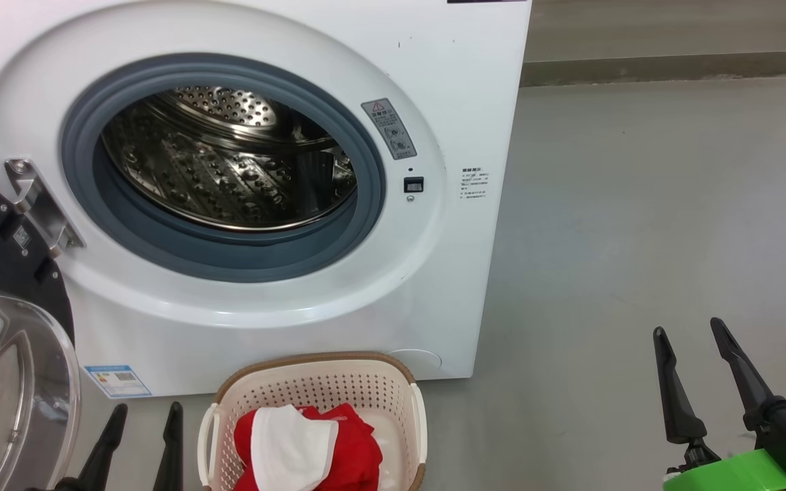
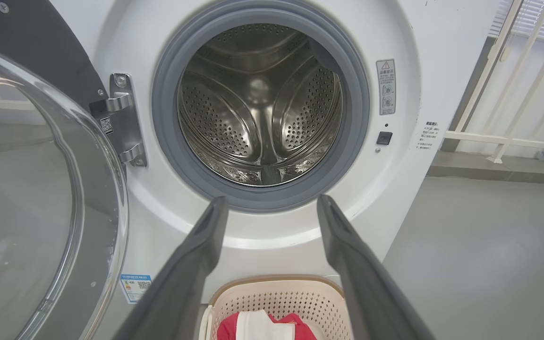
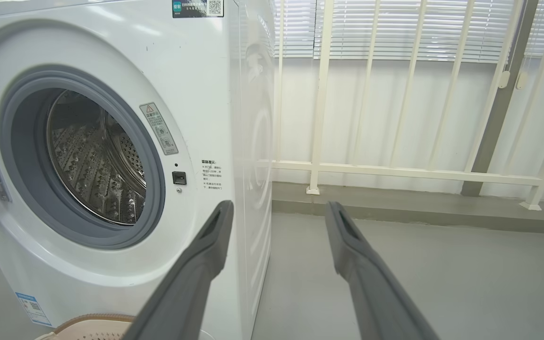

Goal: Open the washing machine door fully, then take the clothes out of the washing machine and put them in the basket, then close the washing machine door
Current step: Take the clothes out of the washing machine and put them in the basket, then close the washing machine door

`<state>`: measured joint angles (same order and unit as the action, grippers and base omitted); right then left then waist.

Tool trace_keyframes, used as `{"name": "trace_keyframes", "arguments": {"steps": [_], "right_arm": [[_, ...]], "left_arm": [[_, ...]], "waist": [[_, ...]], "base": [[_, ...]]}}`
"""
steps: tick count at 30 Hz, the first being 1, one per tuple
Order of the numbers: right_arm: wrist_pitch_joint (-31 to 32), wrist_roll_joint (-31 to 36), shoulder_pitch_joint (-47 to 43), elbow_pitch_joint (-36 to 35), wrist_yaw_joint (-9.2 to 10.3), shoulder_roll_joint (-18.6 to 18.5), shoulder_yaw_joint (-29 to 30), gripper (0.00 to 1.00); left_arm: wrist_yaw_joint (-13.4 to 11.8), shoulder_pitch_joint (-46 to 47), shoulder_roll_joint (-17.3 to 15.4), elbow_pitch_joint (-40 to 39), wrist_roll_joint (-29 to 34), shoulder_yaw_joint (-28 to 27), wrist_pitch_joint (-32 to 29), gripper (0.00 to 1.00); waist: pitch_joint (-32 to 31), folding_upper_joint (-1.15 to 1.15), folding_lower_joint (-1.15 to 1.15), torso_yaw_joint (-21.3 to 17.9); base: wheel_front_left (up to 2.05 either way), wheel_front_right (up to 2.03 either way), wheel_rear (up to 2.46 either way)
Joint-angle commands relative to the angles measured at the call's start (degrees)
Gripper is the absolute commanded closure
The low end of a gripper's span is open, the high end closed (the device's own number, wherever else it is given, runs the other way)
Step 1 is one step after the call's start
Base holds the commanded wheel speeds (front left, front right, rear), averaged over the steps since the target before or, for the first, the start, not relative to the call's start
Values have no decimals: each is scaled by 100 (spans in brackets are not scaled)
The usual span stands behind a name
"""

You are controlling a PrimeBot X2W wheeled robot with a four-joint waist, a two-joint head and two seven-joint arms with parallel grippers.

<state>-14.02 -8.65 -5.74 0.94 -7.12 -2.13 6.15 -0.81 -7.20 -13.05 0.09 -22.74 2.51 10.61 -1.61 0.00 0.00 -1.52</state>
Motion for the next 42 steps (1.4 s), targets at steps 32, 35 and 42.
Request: {"name": "trace_keyframes", "arguments": {"steps": [32, 35, 42], "right_arm": [[147, -4, 134, -232, -36, -75, -103, 0], [146, -15, 149, -225, -36, -75, -106, 0], [113, -28, 190, -156, -36, -75, -133, 0]], "left_arm": [[-33, 224, -204, -426, -63, -120, 161, 0], [-120, 230, -228, -409, 32, -115, 165, 0], [-162, 271, -231, -391, 57, -83, 185, 0]], "waist": [[137, 0, 0, 15], [148, 0, 0, 18], [163, 0, 0, 47]], "base": [[-102, 102, 0], [-25, 25, 0], [0, 0, 0]]}}
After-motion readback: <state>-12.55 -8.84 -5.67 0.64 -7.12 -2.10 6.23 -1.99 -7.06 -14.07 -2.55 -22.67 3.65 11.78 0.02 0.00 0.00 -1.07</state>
